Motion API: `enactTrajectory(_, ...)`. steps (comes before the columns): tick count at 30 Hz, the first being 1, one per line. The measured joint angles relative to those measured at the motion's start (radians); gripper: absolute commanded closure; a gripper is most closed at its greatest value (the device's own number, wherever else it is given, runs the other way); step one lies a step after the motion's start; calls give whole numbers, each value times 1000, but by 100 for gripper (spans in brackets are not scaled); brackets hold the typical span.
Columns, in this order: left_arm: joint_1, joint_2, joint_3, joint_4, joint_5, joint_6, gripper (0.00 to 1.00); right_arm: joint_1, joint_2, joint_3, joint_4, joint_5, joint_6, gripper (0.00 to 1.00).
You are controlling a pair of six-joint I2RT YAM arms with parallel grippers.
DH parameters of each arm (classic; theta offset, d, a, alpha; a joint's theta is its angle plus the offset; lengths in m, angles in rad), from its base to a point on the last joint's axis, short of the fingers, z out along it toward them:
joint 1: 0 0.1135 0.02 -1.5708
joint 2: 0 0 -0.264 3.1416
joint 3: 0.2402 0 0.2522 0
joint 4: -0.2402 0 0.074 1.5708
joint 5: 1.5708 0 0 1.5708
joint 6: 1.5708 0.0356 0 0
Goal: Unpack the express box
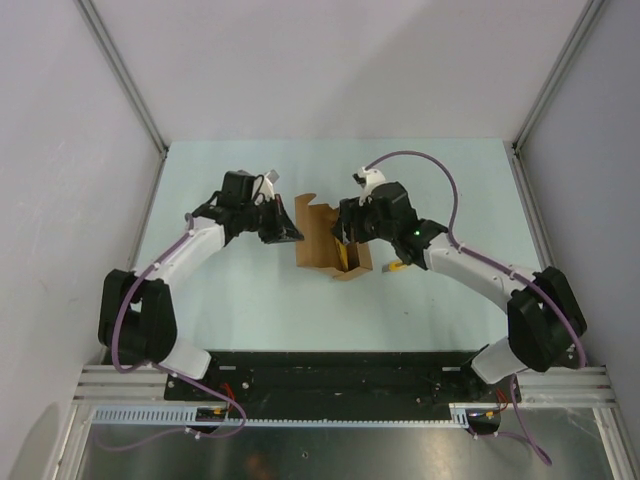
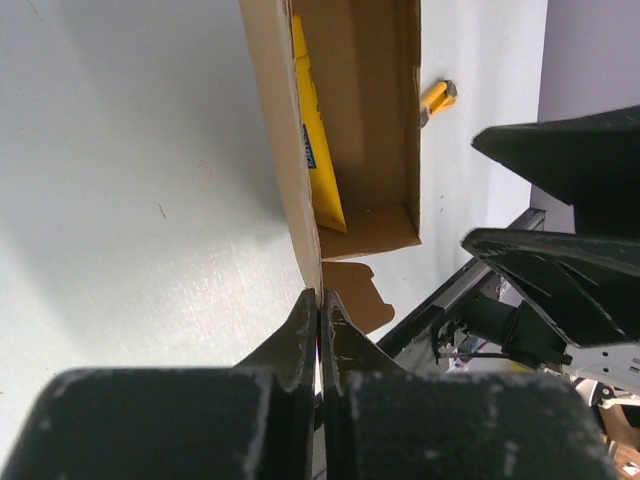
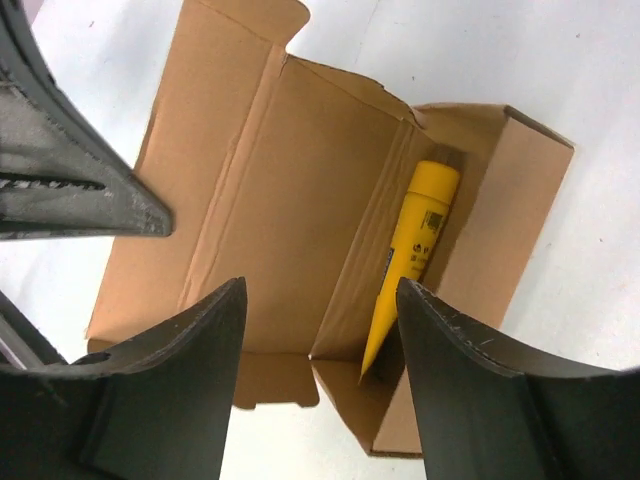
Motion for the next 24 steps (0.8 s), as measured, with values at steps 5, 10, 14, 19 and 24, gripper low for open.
enactTrajectory(5, 0, -14, 1, -16, 1, 0, 100, 6, 86, 53, -28, 13, 6, 38)
enactTrajectory(10, 0, -23, 1, -27, 1, 0, 100, 3, 176, 87, -97, 45, 10, 40)
enactTrajectory(14, 0, -37, 1, -43, 1, 1, 100, -2, 210, 101, -126, 57, 13, 42)
enactTrajectory(19, 7, -46, 1, -60, 1, 12, 100, -19, 219, 103, -160, 72, 24, 43)
enactTrajectory(24, 26, -46, 1, -75, 9, 55, 100, -44, 259, 107, -171, 73, 40, 45)
